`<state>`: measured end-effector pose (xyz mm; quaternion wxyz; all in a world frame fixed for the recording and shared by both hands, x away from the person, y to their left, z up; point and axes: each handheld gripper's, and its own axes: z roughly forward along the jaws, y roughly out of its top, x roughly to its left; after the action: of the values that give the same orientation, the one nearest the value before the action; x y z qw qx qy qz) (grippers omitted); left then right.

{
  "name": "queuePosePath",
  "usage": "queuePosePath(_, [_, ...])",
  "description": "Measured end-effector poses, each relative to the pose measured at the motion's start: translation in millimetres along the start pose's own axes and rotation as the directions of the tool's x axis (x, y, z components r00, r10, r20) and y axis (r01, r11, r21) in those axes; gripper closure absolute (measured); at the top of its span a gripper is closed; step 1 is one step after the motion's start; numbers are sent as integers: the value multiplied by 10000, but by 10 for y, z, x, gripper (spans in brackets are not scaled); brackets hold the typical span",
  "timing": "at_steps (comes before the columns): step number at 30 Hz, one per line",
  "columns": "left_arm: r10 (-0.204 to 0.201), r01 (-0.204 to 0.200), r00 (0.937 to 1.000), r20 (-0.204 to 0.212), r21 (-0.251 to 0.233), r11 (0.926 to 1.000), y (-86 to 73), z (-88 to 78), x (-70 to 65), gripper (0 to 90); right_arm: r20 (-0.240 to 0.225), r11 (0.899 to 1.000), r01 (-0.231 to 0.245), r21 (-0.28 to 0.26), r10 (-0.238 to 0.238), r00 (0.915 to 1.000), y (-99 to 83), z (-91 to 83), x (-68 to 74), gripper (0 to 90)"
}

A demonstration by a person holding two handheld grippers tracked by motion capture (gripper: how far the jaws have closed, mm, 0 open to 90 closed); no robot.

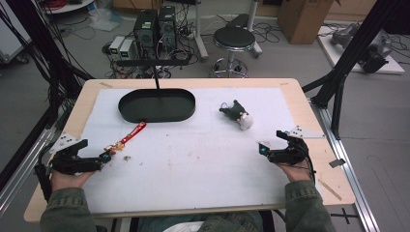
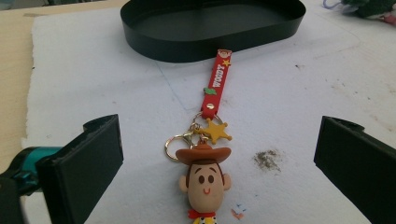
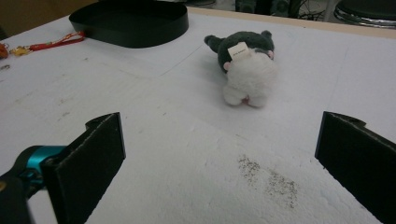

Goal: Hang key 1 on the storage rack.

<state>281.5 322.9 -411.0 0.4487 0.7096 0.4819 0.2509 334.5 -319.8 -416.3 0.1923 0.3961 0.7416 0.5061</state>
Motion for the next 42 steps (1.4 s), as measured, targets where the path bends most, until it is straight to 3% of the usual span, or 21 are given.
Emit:
queuePosePath(25, [28, -27, 10000, -23, 351, 9994, -14, 5, 0, 17, 22, 10000, 17, 58, -17, 10000, 4, 3, 1, 6])
queuePosePath(31, [411, -421, 9990, 180, 597, 9973, 38, 51, -86, 17, 116, 9999, 119, 120, -121, 9999, 2, 10, 4, 6])
queuePosePath(32, [669, -684, 9975, 222, 801, 9944, 55, 85, -118, 17, 203, 9996, 158, 239, -163, 9997, -1, 12, 8, 6])
queuePosePath(33, [669, -684, 9975, 222, 801, 9944, 55, 85, -118, 17, 203, 9996, 158, 239, -163, 9997, -1, 12, 8, 6])
queuePosePath(34, [996, -1008, 9949, 162, 1135, 9884, 76, 134, -154, 17, 230, 9995, 188, 234, -194, 9995, -1, 13, 11, 6])
queuePosePath(35, [996, -1008, 9949, 162, 1135, 9884, 76, 134, -154, 17, 230, 9995, 188, 234, -194, 9995, -1, 13, 11, 6])
queuePosePath(36, [1183, -1200, 9928, 206, 1404, 9828, 107, 174, -178, 17, 276, 9996, 205, 206, -211, 9994, 2, 6, 24, 6])
queuePosePath(39, [1206, -1239, 9922, 305, 1521, 9806, 146, 203, -192, 17, 271, 9993, 297, 234, -304, 9992, 1, 10, 28, 6])
queuePosePath(42, [1321, -1371, 9905, 394, 1826, 9736, 209, 264, -190, 17, 275, 9990, 287, 341, -296, 9992, -3, 24, 33, 6])
